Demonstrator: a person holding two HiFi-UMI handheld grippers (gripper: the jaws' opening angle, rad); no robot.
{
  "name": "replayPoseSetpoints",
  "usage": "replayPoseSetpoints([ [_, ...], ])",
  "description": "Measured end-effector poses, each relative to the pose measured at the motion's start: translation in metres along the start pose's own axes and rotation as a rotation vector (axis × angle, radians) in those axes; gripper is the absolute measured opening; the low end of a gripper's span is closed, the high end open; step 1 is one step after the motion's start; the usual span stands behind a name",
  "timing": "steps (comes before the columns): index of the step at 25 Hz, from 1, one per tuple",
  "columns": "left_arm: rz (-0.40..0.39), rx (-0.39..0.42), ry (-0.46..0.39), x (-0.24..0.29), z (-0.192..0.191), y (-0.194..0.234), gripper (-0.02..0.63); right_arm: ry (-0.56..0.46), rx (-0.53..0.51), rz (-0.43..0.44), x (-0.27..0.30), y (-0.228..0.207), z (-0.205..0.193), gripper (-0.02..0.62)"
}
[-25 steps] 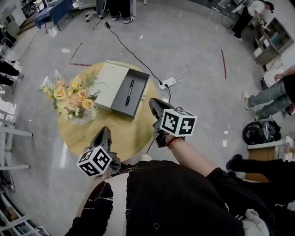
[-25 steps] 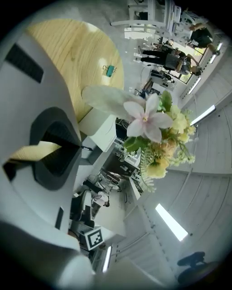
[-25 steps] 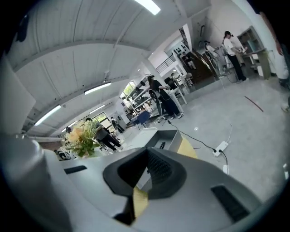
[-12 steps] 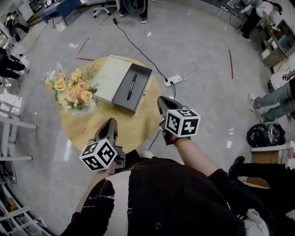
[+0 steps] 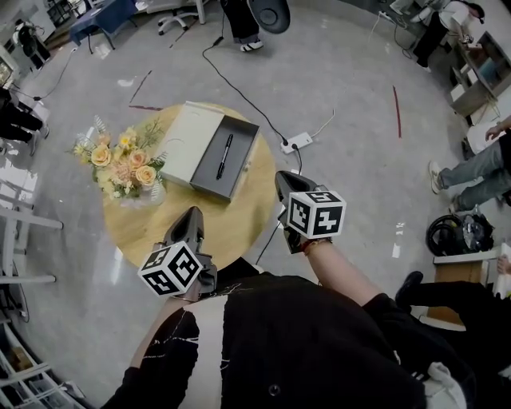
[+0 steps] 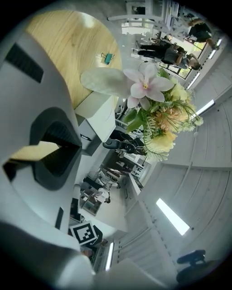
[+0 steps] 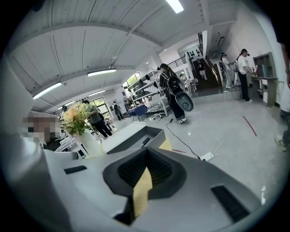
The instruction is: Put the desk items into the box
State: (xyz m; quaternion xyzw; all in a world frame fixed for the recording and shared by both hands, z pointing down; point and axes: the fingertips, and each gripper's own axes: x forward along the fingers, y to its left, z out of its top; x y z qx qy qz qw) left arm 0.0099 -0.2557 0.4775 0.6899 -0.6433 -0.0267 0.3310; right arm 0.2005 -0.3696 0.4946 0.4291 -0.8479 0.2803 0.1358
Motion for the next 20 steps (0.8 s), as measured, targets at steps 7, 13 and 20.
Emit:
replayPoseSetpoints([
  [7,0.011,0.003,-0.002,0.002,0.004,0.002,0.009,0.018,-0.039,0.002,0.007,0.002,0.000,0.005],
  [13,0.022,-0.004,-0.003,0.001,0.006,0.005,0.009,0.045,-0.040,-0.004,0.010,0.001,-0.005,0.005],
  [20,0.017,-0.008,0.001,0.002,0.004,0.008,0.009,0.056,-0.034,-0.010,0.014,-0.001,-0.010,0.005],
])
